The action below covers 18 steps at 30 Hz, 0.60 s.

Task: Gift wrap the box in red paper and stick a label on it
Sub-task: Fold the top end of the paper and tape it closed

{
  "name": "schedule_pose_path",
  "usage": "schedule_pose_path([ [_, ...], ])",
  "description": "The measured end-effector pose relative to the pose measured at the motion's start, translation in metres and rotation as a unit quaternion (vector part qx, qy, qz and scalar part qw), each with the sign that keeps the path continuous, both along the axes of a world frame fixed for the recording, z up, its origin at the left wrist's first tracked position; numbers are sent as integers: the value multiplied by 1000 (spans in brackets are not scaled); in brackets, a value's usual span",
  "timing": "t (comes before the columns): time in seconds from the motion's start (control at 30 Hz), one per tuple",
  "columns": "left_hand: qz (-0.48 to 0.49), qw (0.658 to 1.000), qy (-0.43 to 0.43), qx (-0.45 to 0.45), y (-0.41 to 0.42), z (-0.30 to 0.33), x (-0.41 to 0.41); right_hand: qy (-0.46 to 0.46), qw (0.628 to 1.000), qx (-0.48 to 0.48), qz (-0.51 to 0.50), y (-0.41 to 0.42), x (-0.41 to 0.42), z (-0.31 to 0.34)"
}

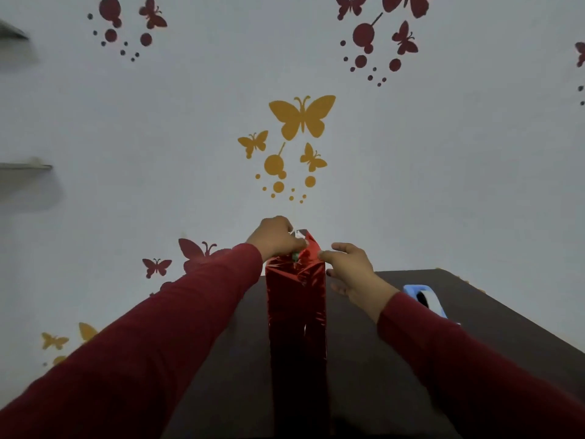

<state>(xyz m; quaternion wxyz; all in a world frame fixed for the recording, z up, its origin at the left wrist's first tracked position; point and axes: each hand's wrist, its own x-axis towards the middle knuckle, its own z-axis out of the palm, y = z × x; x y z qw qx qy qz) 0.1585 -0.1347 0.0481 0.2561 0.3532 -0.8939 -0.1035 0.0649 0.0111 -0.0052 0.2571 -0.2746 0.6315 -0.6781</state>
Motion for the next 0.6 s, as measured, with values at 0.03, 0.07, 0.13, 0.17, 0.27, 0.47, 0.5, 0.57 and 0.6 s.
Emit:
schedule_pose_path([
  [0.03, -1, 1000, 7, 7, -2, -2, -4, -1, 1000, 2, -1, -7, 1, 2],
  [0.07, -2, 1000, 15, 15, -3, -4, -8, -9, 1000, -1, 1, -13, 2, 1],
  [0.13, -1, 999, 36, 36, -5, -6, -15, -27, 1000, -6, 5, -21, 1, 0],
  [0.17, 0, 998, 51, 46, -5, -6, -16, -32, 999, -7, 6, -23, 1, 0],
  [0.27, 8, 991, 99, 84, -9, -7, -16, -40, 999, -13, 14, -19, 4, 3],
  [0.47, 29, 973, 175, 145, -19, -22, -2, -72, 996, 4, 54, -13, 4, 12],
  [0.5, 23, 970, 195, 141, -21, -26, -1, -79, 996, 8, 52, -14, 4, 12],
  [0.57, 7, 963, 242, 119, -25, -33, 1, -94, 994, 20, 53, -15, 5, 14],
  [0.6, -3, 959, 263, 106, -26, -35, 2, -93, 994, 26, 55, -16, 6, 15],
])
